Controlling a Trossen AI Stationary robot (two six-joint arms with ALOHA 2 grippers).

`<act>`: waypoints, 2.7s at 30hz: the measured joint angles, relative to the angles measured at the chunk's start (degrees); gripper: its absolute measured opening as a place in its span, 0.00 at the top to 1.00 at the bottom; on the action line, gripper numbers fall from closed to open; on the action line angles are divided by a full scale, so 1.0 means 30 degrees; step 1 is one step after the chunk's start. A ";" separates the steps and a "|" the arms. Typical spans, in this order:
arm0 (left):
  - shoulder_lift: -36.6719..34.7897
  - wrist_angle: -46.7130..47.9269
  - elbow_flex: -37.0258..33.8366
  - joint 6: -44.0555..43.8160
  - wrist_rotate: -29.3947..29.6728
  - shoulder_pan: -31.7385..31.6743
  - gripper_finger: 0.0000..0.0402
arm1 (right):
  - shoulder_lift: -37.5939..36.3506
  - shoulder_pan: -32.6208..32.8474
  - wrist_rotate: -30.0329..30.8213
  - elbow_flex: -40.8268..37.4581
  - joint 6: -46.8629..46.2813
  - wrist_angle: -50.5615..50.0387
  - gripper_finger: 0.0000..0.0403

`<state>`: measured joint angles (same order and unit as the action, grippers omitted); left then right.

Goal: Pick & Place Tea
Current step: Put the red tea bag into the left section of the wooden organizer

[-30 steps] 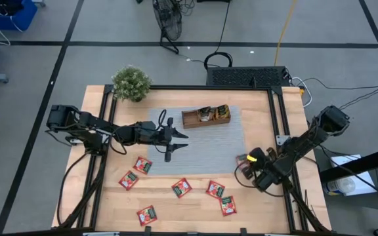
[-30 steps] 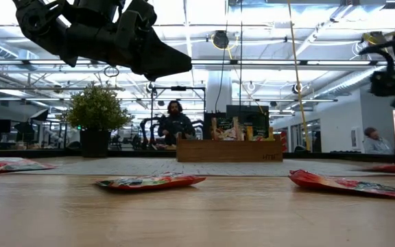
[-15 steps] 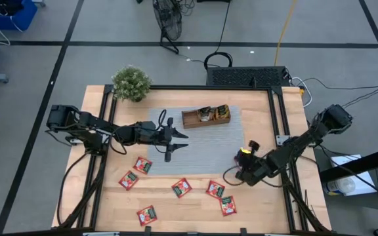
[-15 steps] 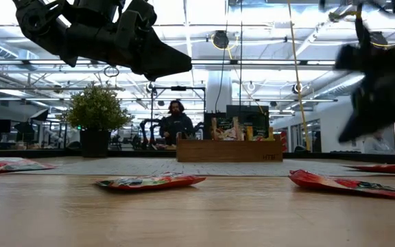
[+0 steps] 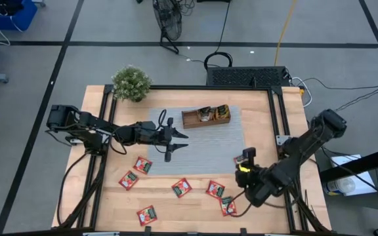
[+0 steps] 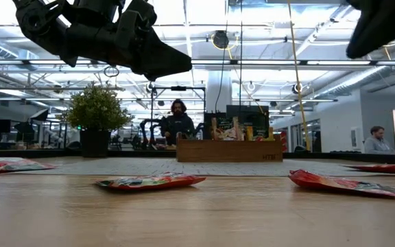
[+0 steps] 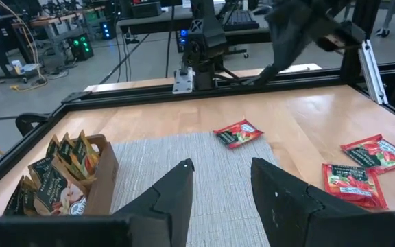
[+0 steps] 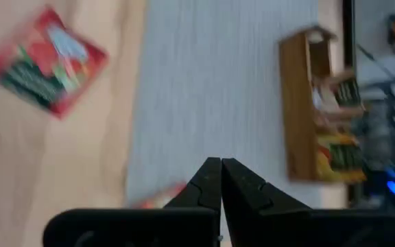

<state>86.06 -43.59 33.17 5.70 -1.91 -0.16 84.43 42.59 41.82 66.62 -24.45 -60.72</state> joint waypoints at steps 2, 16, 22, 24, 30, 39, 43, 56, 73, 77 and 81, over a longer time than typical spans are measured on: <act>0.0000 0.0007 0.0000 -0.0002 0.0001 -0.0001 0.62 | 0.0563 -0.0105 -0.0472 0.0497 -0.1021 -0.2380 1.00; 0.0000 0.0007 0.0000 0.0005 0.0018 0.0000 0.62 | 0.0653 -0.1027 -0.7788 -0.5459 -0.2284 0.2059 0.45; 0.0000 0.0007 0.0000 -0.0002 0.0022 -0.0007 0.62 | 0.0651 -0.1185 -0.7924 -0.7079 -0.1473 0.4578 0.46; 0.0000 0.0007 0.0000 0.0005 0.0022 0.0000 0.62 | 0.0646 -0.1376 -0.7634 -0.7326 -0.1474 0.4758 0.48; 0.0000 0.0007 0.0000 -0.0002 0.0022 -0.0001 0.62 | 0.0624 -0.1920 -0.7468 -0.7672 -0.0903 0.5781 0.53; 0.0000 0.0007 0.0000 0.0004 0.0022 -0.0007 0.62 | 0.0587 -0.2871 -0.8963 -0.7935 0.0382 0.8060 0.66; 0.0000 0.0007 0.0000 -0.0001 0.0022 -0.0001 0.62 | 0.0559 -0.3123 -0.9622 -0.8317 0.0247 0.8767 0.75; 0.0000 0.0007 0.0000 0.0005 0.0029 -0.0007 0.62 | 0.0610 -0.3165 -0.9680 -0.8354 0.0890 0.9323 0.99; 0.0000 0.0000 0.0000 -0.0002 0.0029 -0.0006 0.62 | 0.0400 -0.2043 -0.2389 -0.6691 0.2836 0.9075 1.00; 0.0000 0.0000 0.0000 -0.0001 0.0029 -0.0001 0.62 | 0.0616 -0.2040 0.0896 -0.6693 0.4152 1.0125 1.00; 0.0000 0.0000 0.0000 -0.0002 0.0026 -0.0007 0.62 | 0.1158 -0.2376 0.4921 -0.6786 0.7187 1.2638 1.00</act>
<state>86.06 -43.59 33.17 5.69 -1.84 -0.19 87.90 35.46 56.59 46.26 -2.89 -22.81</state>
